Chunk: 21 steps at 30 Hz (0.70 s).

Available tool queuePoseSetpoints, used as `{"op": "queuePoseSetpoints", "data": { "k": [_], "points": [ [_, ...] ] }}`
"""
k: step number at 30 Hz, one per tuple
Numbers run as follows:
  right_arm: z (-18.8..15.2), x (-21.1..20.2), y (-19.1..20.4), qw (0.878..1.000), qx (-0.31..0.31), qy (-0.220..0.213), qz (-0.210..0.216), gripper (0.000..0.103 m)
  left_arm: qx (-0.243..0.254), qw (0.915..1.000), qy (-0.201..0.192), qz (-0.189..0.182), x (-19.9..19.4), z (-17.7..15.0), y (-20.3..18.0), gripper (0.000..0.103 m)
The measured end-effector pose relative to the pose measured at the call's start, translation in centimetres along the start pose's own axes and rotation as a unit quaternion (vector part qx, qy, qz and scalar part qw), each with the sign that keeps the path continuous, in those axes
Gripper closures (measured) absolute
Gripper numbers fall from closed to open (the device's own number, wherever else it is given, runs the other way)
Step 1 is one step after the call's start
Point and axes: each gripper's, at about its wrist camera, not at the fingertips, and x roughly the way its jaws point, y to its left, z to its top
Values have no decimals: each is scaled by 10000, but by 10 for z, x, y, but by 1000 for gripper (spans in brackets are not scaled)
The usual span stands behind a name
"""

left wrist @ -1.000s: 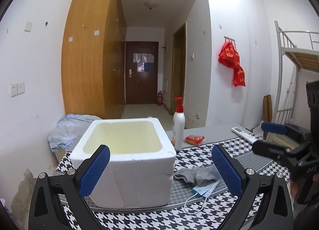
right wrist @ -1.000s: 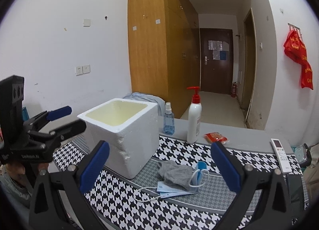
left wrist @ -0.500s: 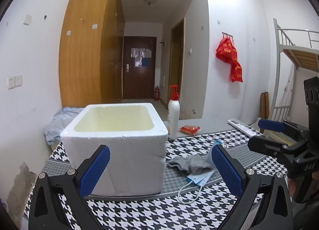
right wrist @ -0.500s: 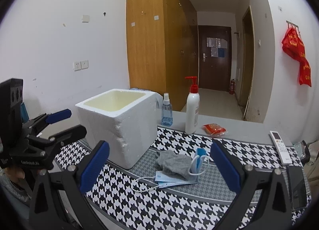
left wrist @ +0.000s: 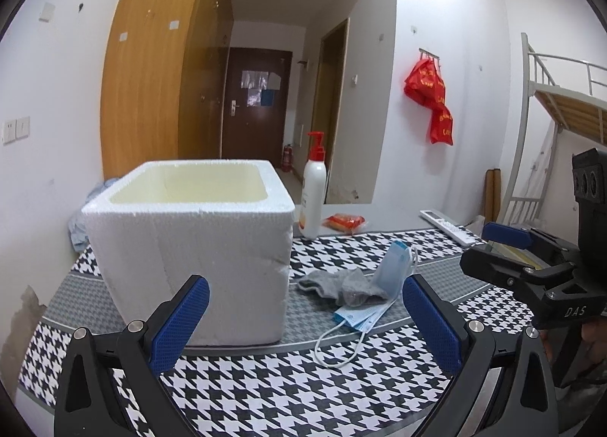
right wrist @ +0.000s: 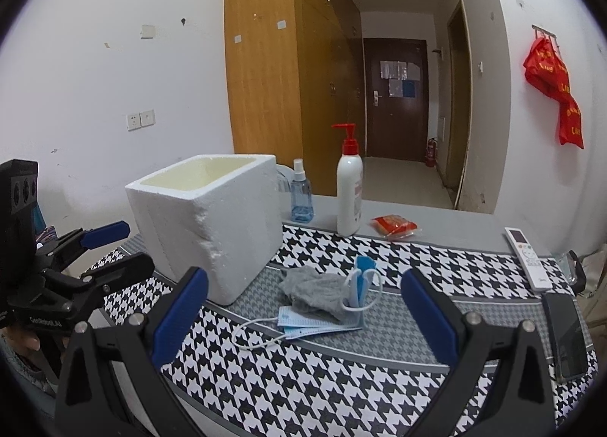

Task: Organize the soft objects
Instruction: 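Withdraw both tools from the foam box toward the sock and mask, then move the left gripper toward the grey sock on the table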

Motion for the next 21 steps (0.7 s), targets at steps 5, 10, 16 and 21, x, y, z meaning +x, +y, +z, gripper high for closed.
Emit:
{"op": "queuePoseSetpoints", "data": {
  "k": [5,10,16,21],
  "points": [
    [-4,4,-8,9999,146,71,-56,0,9,9999,145,-66,8,-4,-5,1],
    [-7,4,-15,9997,211,82,-58,0,134,9996,189,-185,13,-4,-15,1],
    [-11,2,-23,9995,266,125,-142,0,196,9981,337,-469,23,-7,-25,1],
    [-16,2,-32,9989,331,210,-261,0,247,9974,411,-540,30,-8,-30,1]
  ]
}}
